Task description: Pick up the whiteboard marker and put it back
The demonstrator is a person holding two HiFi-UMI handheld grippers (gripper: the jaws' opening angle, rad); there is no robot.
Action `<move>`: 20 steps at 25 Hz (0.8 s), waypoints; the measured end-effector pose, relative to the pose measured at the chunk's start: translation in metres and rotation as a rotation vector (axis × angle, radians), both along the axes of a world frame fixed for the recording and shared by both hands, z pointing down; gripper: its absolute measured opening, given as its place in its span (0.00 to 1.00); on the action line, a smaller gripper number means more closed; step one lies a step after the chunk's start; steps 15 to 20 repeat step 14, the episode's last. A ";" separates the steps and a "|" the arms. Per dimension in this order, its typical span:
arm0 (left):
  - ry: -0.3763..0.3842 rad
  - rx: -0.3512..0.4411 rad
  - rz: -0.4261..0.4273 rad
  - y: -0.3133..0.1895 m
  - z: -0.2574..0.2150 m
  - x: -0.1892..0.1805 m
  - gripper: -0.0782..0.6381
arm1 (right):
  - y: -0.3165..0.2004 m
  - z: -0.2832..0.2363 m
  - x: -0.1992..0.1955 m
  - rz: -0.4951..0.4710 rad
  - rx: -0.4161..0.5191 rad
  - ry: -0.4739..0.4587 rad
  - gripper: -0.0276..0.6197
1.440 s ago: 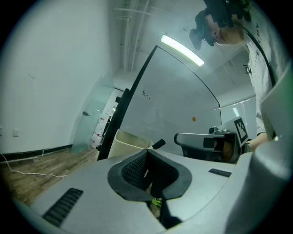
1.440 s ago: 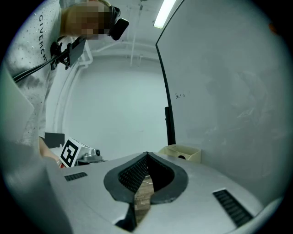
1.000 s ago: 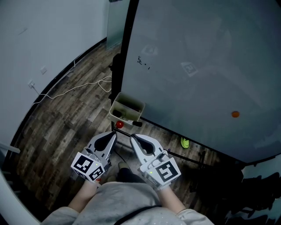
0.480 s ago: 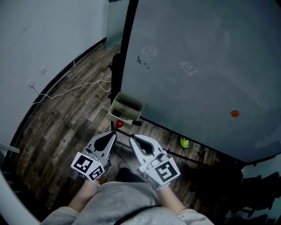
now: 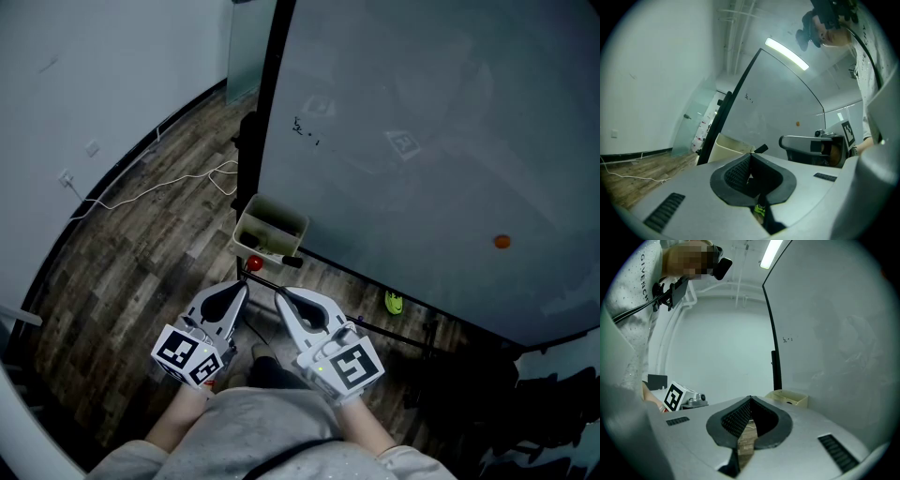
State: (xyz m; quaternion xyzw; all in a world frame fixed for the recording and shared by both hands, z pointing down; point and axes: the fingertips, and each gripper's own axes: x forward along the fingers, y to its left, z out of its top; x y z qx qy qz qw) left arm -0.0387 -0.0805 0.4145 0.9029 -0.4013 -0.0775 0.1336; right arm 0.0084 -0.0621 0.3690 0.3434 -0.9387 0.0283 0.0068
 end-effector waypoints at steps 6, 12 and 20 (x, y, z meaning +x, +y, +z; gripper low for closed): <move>0.002 -0.002 0.002 0.000 0.001 0.001 0.13 | -0.001 0.010 0.005 0.019 -0.033 0.039 0.07; 0.006 -0.006 0.004 -0.002 0.003 0.003 0.13 | -0.004 0.003 0.004 0.019 -0.010 -0.001 0.07; 0.008 -0.007 0.004 -0.003 0.004 0.002 0.13 | -0.005 0.003 0.003 0.015 -0.013 -0.001 0.07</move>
